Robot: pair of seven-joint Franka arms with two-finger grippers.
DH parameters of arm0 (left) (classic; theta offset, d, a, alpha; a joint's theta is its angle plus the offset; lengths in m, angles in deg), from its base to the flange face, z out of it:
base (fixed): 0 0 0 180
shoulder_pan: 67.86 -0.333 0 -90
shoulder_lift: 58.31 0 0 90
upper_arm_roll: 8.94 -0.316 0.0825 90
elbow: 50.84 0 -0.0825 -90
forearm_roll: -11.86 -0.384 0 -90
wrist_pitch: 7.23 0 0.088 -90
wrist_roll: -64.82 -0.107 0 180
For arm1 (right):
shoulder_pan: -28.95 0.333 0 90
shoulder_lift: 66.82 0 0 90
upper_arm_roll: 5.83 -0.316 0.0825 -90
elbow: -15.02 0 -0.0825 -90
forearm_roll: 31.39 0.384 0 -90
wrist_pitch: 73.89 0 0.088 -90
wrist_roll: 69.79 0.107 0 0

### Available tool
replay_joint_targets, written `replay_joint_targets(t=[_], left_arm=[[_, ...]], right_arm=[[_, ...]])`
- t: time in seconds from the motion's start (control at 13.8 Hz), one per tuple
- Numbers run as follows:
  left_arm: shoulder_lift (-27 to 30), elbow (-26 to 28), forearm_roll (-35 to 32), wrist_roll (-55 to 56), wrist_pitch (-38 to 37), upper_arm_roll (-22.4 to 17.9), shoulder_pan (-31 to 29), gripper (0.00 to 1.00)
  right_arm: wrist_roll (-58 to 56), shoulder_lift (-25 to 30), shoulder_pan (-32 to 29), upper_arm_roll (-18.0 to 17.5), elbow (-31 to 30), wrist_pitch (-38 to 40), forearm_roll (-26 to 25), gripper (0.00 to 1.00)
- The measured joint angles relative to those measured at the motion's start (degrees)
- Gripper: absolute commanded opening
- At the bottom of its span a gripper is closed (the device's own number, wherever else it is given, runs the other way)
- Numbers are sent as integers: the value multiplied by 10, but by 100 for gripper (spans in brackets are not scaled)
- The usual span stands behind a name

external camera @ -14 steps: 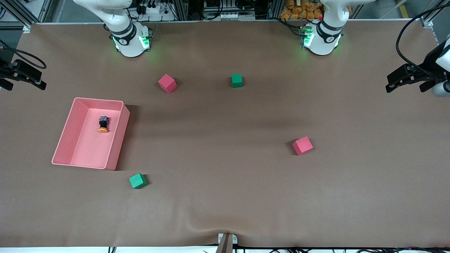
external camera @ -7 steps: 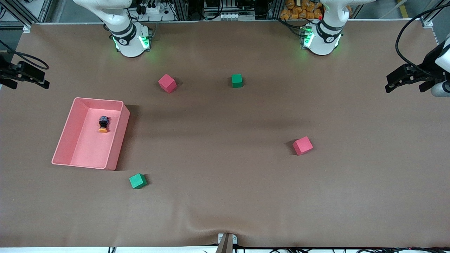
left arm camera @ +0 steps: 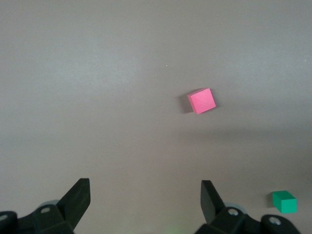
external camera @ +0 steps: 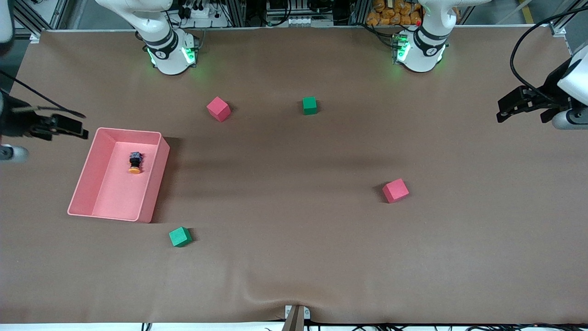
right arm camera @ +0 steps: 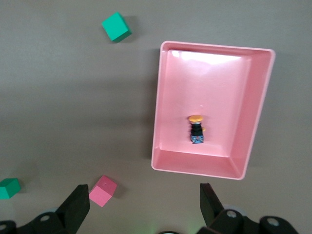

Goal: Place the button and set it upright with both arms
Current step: 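Reach the right gripper into the pink tray toward the yellow button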

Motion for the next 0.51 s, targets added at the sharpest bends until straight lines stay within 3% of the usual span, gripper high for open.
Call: replay_joint_targets(t=[0.29, 0.51], left_arm=[[-4, 0, 0, 0, 0, 1, 5, 100], [-6, 0, 3, 0, 0, 3, 8, 100]], right_arm=[[1, -25, 13, -2, 1, -7, 0, 100], [0, -44, 4, 5, -8, -9, -35, 100]])
